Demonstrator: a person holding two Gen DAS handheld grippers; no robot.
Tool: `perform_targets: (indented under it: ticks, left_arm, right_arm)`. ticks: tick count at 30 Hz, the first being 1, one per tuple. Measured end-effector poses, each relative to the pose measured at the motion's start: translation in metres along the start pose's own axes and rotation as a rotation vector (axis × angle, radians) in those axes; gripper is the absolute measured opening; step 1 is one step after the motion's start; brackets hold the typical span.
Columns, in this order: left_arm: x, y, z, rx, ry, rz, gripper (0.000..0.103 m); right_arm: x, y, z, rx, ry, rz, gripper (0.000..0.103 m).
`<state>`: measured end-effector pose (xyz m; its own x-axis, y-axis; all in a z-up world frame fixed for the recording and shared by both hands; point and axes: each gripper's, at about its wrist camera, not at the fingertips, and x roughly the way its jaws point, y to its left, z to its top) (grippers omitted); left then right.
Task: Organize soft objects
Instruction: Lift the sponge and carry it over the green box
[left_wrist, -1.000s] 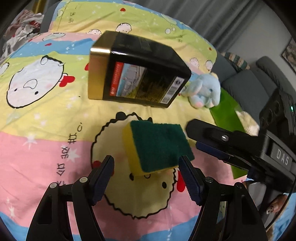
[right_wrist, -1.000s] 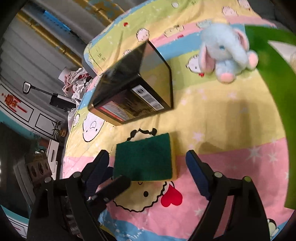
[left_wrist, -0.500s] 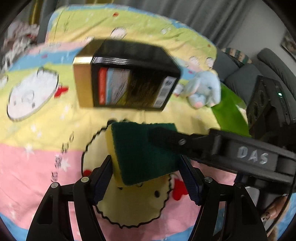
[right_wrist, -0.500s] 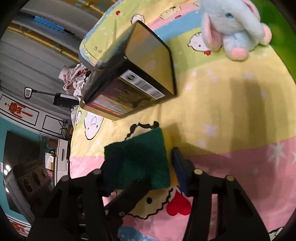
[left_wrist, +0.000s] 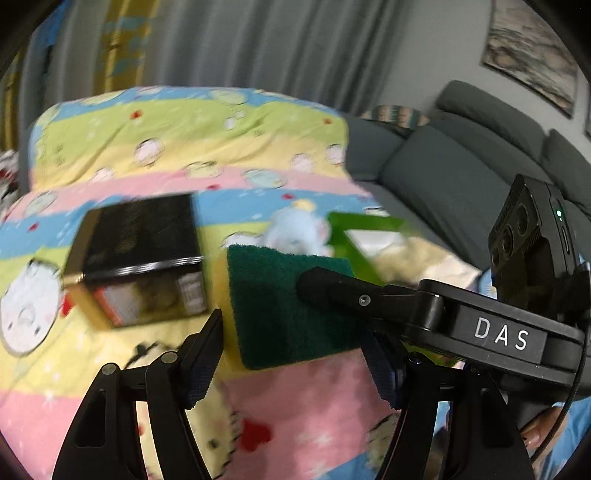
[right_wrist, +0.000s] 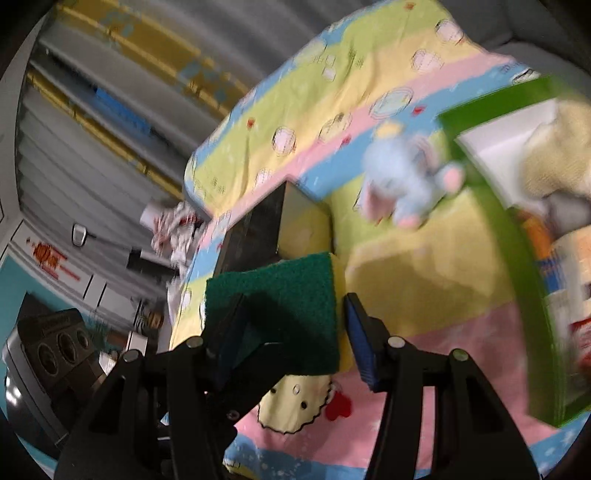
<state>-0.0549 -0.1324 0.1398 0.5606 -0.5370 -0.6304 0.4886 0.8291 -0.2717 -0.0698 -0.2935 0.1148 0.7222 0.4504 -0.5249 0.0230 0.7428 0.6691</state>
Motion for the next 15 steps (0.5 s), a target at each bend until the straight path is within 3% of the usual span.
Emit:
perform_targets:
  ticks: [8, 15]
  left_arm:
    - [0.031, -0.059, 0.054, 0.122, -0.023, -0.147, 0.071]
    - [0.078, -0.089, 0.081, 0.140, 0.002, -0.285, 0.071]
  right_arm:
    - [-0.058, -0.021, 0.046, 0.032, -0.184, -0.115, 0.053]
    - [-0.087, -0.049, 0.076, 0.067, -0.298, -0.222, 0.053]
